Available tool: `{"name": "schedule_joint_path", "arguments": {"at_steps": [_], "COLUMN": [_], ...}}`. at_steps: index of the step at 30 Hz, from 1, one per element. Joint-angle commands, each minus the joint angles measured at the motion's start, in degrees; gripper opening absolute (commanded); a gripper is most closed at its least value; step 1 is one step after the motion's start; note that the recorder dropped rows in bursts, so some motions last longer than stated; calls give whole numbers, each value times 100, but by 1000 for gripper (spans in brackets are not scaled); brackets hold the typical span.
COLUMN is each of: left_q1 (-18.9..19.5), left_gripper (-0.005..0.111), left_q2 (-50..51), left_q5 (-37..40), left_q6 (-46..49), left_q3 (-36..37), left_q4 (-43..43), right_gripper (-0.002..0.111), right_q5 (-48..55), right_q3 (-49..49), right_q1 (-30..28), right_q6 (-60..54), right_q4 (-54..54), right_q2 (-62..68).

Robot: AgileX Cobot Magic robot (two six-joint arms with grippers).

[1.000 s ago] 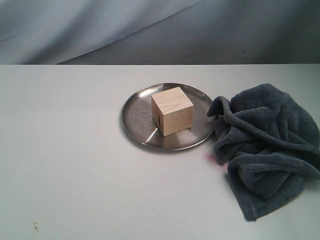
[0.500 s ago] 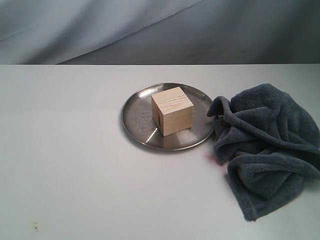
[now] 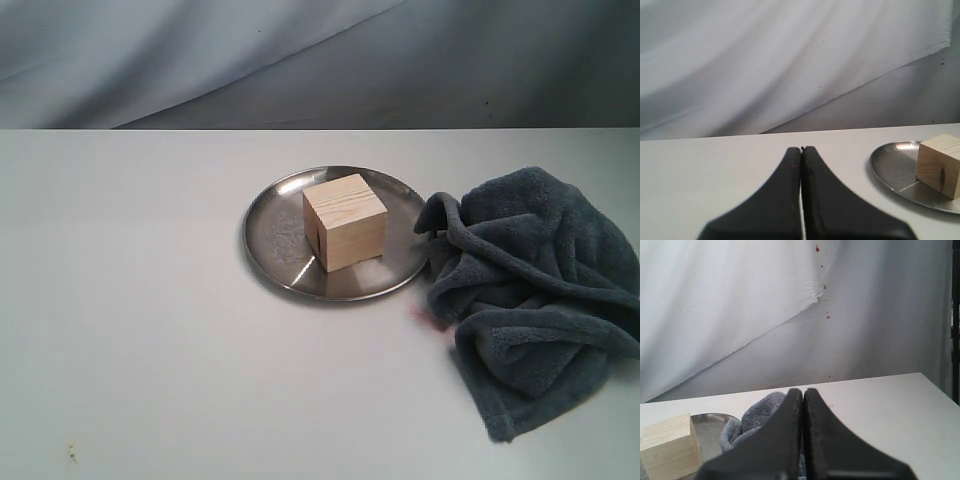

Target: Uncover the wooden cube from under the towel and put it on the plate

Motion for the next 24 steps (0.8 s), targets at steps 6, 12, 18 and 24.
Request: {"name": "schedule_joint_path", "arguments": {"at_steps": [6,12,18,24], "left_q1": [12,12,12,12], "left_gripper": [0,0,0,0], "left_q2": [-24,-24,-24,-24], "left_q5": [-62,-62,-62,-62], "left_q6": [-15,-15,-15,-15], "left_q3": [25,25,25,25], "left_q4": [-14,-14,-14,-14], "right_gripper": [0,0,0,0], "right_q5": [-1060,-989,-696,-492], "right_q3": [632,632,632,632], "right_q1": [-50,-50,-50,-50], "right_q6": [-277,-828,-1937,-2144], "right_q4": [-6,-52,-52,-13], "right_q2": [-18,-18,-18,-18]}}
